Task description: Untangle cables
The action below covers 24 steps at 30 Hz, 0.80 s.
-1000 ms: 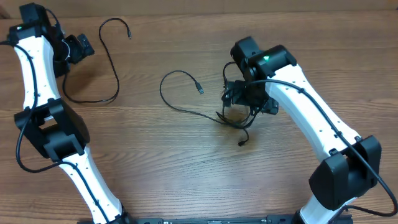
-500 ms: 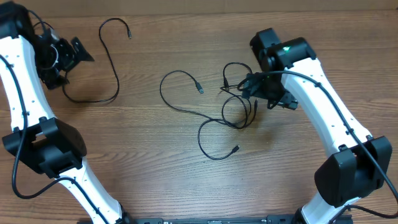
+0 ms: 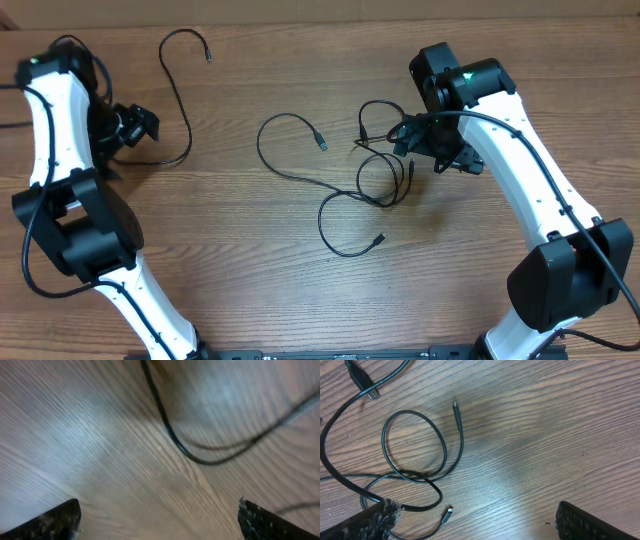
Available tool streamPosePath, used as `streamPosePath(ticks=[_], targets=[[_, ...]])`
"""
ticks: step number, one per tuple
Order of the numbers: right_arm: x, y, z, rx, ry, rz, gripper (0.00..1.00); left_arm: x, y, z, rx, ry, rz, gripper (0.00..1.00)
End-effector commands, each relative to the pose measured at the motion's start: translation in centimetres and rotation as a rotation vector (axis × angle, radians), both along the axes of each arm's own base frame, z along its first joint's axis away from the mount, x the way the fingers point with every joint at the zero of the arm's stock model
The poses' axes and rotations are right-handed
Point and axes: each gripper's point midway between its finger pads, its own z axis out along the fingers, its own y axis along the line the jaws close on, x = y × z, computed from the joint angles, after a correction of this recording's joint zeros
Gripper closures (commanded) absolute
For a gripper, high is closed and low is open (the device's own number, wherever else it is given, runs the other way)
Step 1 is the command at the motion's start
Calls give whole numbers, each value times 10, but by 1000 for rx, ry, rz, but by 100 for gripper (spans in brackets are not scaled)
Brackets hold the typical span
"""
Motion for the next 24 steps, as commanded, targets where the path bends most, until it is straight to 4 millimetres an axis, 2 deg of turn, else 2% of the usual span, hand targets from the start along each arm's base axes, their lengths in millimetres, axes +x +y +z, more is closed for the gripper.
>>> streamPosePath(ticks=[1, 5, 10, 15, 18, 21, 22, 24], targets=[[4, 0, 16, 9, -52, -1, 0, 5, 8, -24, 28, -13, 100, 0], [4, 0, 16, 9, -52, -1, 0, 16, 12, -40, 45, -66, 120, 7], [4, 0, 16, 9, -52, -1, 0, 24, 14, -50, 55, -102, 168, 23], [4, 0, 16, 9, -52, -1, 0, 19, 12, -66, 52, -90, 190, 22], [4, 0, 16, 9, -52, -1, 0, 18, 12, -82, 56, -104, 189, 21], [4, 0, 16, 9, -52, -1, 0, 18, 13, -94, 66, -125, 173, 30], [4, 0, 16, 9, -52, -1, 0, 21, 14, -97, 71, -140, 158, 39], [4, 0, 16, 9, -52, -1, 0, 25, 17, -96, 83, -158, 133, 50]])
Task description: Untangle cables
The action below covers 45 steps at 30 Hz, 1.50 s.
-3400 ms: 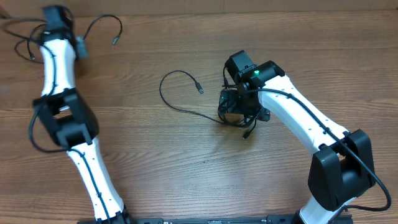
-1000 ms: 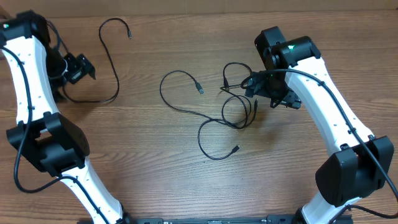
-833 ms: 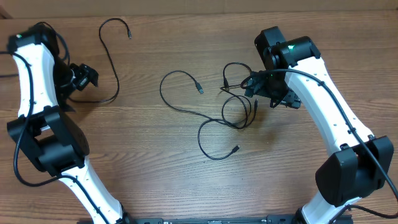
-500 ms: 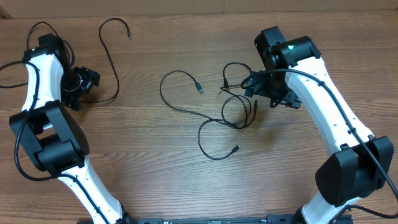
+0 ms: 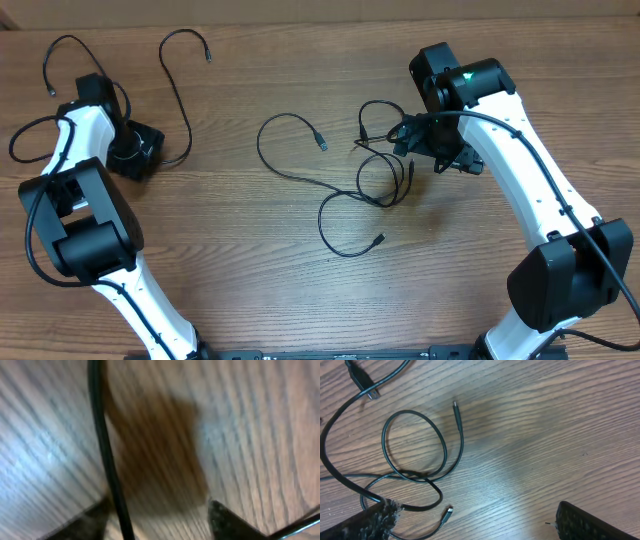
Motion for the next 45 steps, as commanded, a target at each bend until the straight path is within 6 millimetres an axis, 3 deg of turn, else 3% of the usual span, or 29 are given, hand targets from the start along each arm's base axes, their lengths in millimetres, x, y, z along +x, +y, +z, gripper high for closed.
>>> streamPosePath(ticks=[1, 3, 5, 6, 10, 15, 17, 23, 24, 25, 27, 28, 30, 34, 37, 42, 45], targets=[[4, 0, 16, 9, -52, -2, 0, -4, 5, -12, 23, 10, -37, 55], [4, 0, 16, 9, -52, -2, 0, -1, 9, -10, 53, 3, -74, 66], [4, 0, 16, 9, -52, -2, 0, 1, 18, -5, 100, 6, -119, 91], [4, 0, 16, 9, -52, -2, 0, 2, 21, -2, 119, 8, -137, 96], [4, 0, 16, 9, -52, -2, 0, 9, 37, 33, 193, 30, -158, 96], [4, 0, 16, 9, -52, -2, 0, 35, 60, 138, 317, -65, -128, 96], [4, 0, 16, 9, -52, -2, 0, 49, 67, 190, 378, -166, -109, 96], [4, 0, 16, 9, -52, -2, 0, 84, 72, 362, 617, -612, -124, 96], [4, 0, 16, 9, -52, -2, 0, 92, 67, 409, 752, -715, -219, 96], [4, 0, 16, 9, -52, -2, 0, 94, 65, 428, 837, -735, -268, 96], [4, 0, 16, 9, -52, -2, 0, 92, 69, 447, 994, -691, -314, 96], [4, 0, 16, 9, -52, -2, 0, 88, 74, 452, 1079, -626, -318, 96], [4, 0, 16, 9, -52, -2, 0, 80, 96, 440, 1205, -432, -309, 96], [4, 0, 16, 9, -52, -2, 0, 90, 131, 362, 1186, -146, -490, 96], [3, 0, 16, 9, -52, -2, 0, 83, 150, 306, 1118, 2, -525, 96], [5, 0, 16, 12, -58, -2, 0, 74, 160, 239, 1020, 121, -578, 96], [7, 1, 16, 15, -68, -2, 0, 73, 154, 205, 943, 116, -583, 96]])
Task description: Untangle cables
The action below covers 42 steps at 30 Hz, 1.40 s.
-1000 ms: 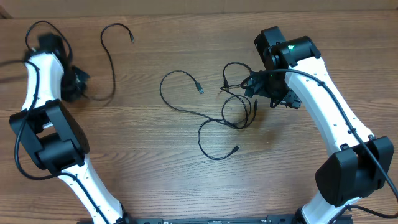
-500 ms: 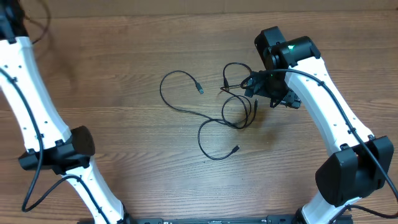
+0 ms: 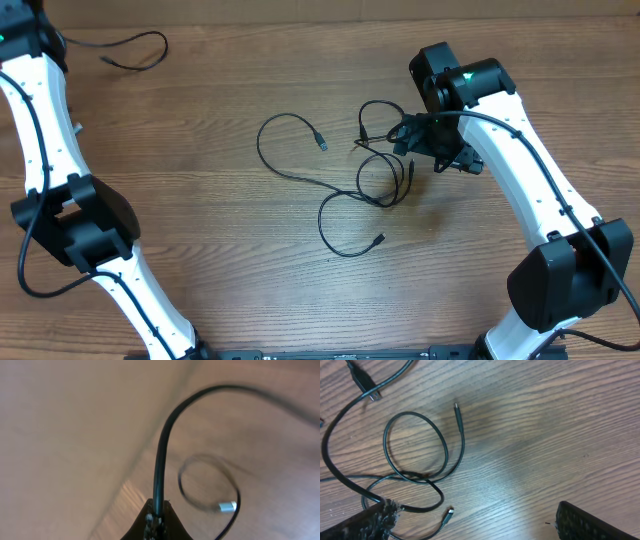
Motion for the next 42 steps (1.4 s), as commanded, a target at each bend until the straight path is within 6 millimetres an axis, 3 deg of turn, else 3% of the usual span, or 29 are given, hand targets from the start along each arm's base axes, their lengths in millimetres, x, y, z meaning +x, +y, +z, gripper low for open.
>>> streamPosePath(ticks=[1, 5, 6, 9, 14, 19, 23, 24, 25, 27, 31, 38, 42], targets=[[7, 1, 16, 14, -65, -1, 0, 2, -13, -23, -70, 3, -25, 96], [9, 1, 16, 16, -73, -1, 0, 35, -67, -58, -345, -71, -243, 96], [9, 1, 16, 17, -73, -1, 0, 46, -88, -62, -427, -106, -320, 96], [9, 1, 16, 16, -73, -1, 0, 62, -122, -66, -559, -179, -382, 96], [9, 1, 16, 16, -73, -1, 0, 76, -151, -73, -569, -198, -398, 96], [9, 1, 16, 17, -73, -1, 0, 85, -174, -71, -448, -99, -605, 96], [9, 1, 16, 16, -73, -1, 0, 81, -167, -78, -368, -32, -590, 96], [9, 1, 16, 16, -73, -1, 0, 76, -166, -87, -397, -28, -556, 89], [9, 1, 16, 16, -73, -1, 0, 73, -164, -90, -417, -32, -527, 51], [9, 1, 16, 16, -73, -1, 0, 69, -160, -94, -444, -44, -481, 11], [9, 1, 16, 16, -73, -1, 0, 59, -140, -91, -493, -92, -362, 2], [9, 1, 16, 16, -73, -1, 0, 27, -78, -53, -606, -303, -13, 0], [9, 1, 16, 16, -73, -1, 0, -6, -47, -63, -649, -295, 139, 0]])
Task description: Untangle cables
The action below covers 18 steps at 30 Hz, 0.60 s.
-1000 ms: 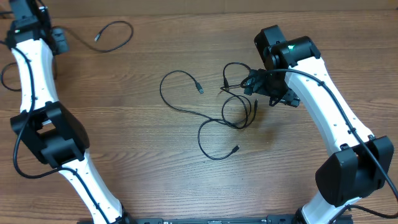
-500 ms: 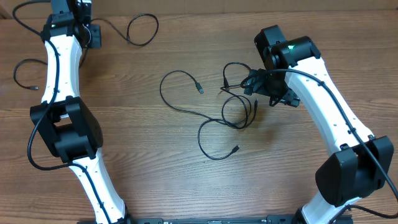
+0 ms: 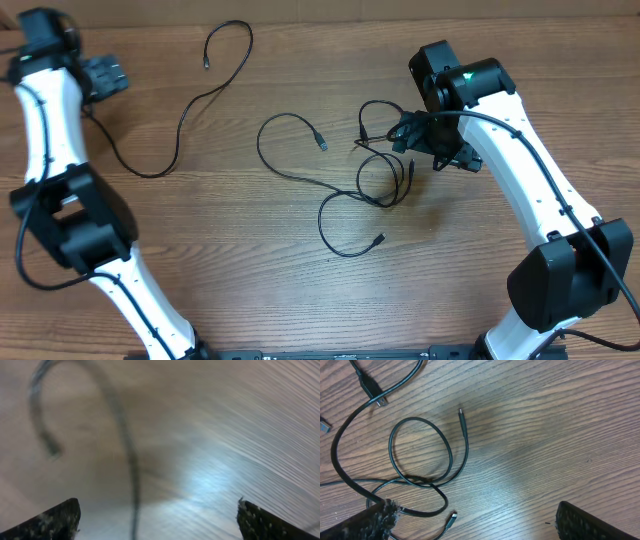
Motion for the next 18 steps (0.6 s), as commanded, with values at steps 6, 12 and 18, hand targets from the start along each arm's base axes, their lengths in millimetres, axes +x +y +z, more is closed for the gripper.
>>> streamPosePath(ticks=[6, 12, 18], targets=[[4, 0, 16, 10, -53, -2, 0, -60, 38, -1, -140, 71, 229, 0], [4, 0, 16, 10, -53, -2, 0, -59, -10, -20, -349, 115, 155, 23], [4, 0, 16, 10, -53, -2, 0, -74, -67, -30, -488, 239, 121, 0]])
